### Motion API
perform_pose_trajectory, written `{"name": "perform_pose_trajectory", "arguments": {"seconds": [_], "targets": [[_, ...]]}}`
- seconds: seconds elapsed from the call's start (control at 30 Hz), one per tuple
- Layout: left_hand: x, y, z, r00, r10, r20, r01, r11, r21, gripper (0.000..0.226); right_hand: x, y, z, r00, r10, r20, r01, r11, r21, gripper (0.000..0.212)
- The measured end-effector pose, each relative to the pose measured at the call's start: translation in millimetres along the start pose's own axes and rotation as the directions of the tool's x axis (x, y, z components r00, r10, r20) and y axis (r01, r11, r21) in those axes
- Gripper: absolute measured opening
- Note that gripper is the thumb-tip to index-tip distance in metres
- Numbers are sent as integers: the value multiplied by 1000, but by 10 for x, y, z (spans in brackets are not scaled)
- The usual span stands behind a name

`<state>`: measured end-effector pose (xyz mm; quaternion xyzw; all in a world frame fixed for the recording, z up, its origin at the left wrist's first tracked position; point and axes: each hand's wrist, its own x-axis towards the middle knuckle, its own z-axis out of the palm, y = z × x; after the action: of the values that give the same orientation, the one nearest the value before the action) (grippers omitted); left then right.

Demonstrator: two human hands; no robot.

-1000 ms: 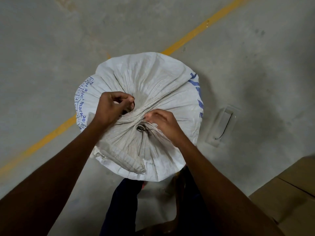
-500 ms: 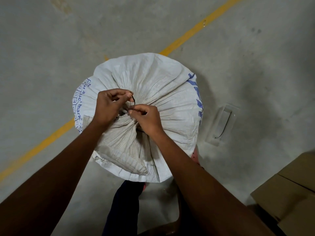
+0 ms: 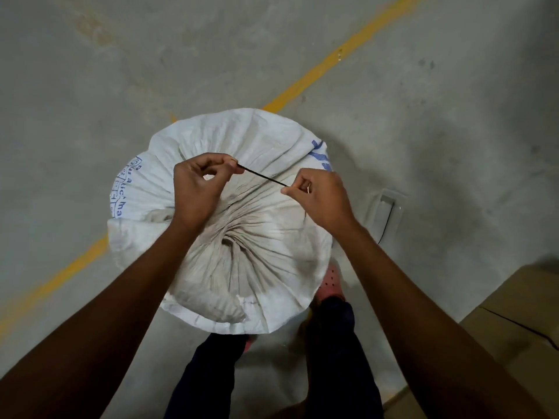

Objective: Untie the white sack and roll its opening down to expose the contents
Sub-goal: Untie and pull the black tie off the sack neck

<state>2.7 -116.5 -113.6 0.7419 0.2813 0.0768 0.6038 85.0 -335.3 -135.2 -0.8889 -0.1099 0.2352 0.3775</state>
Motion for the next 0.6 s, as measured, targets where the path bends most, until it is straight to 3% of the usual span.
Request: {"name": "perform_pose_trajectory", "arguments": {"seconds": [0.1,0.23,0.37,0.47,0.6], "targets": [[-32,16,324,995,27,101,-39,993,116,8,-85,336,-324,1000,-8,-25,4,988,-157,21],[-120,-40,853,961,-21,276,-67,949,307,2,-254,826,-563,971,184,-152,-192,981,-38,13],[-355,-53,1541,913,17,408,-247,818,520,12,-397,1219,-746,912,311,-267,-308,950,51,11],[-544,-145,2121,855,79,512,-410,708,575,21,-521,1570,-907,862,390,-323,-390,918,67,8],[-714,-475,3009,805,40,592,-478,636,606,24,-611,2286,-1113,800,482,-359,-482,871,96,6]]}}
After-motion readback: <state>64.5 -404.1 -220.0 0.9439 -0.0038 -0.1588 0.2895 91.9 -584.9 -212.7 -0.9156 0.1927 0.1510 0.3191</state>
